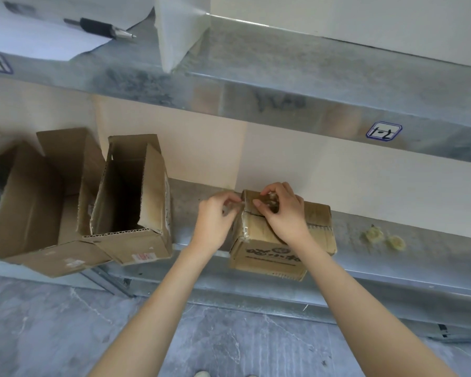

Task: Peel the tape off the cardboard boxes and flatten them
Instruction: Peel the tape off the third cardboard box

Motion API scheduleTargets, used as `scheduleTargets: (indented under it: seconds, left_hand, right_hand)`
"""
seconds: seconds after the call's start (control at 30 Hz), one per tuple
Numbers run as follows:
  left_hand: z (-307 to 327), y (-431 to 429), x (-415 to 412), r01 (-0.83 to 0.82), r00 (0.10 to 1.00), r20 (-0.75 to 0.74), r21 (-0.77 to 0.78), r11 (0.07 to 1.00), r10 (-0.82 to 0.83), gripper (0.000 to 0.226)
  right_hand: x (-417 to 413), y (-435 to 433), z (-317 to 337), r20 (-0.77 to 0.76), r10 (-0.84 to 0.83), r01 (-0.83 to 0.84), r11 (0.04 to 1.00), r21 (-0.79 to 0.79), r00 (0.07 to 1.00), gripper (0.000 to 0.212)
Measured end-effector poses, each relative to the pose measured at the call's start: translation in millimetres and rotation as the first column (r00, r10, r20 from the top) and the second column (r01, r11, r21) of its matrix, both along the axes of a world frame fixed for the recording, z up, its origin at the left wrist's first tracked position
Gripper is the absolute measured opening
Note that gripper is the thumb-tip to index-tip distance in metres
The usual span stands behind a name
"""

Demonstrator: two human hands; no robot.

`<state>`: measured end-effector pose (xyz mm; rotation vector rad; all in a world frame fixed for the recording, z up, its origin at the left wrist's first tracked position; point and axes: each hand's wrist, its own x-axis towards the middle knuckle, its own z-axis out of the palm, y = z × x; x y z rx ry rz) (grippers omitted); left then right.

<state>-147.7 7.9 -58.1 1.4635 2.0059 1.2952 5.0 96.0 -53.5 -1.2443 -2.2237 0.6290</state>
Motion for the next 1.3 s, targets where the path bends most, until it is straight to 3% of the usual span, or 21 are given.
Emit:
scheduleTargets:
  seconds: [0.17,0.4,0.67,1.3]
  left_hand:
    - [-0.1,1.0,-7.0,-0.043,0.998,-0.051,0.055,0.998,0.046,0.023]
    - [-5.3,-6.3,-3.2,-0.085,0.995,-0.038,0.123,0.989,0.09,0.021]
    - [-7.0,-17.1,1.6,-0.06,0.986,-0.135,0.229,0.972,0.093,0.019]
    - [-15.0,-39.0,14.4,0.016,0.987,-0.16,0.292,0.956,0.033,0.017]
  right_hand:
    - [-1.8,-2.4,3.1,0.074,0.011,-0.012,1.0,0.011,0.997,0.035]
    - [-3.7,0.7,1.4,0.125,0.01,-0.011,1.0,0.012,0.992,0.031]
    - [-6.5,4.9,1.9,0.172,0.032,-0.028,0.999,-0.027,0.985,0.028]
    - [-7.1,9.3,1.5,0.192,0.056,-0.042,0.996,-0.077,0.98,0.027]
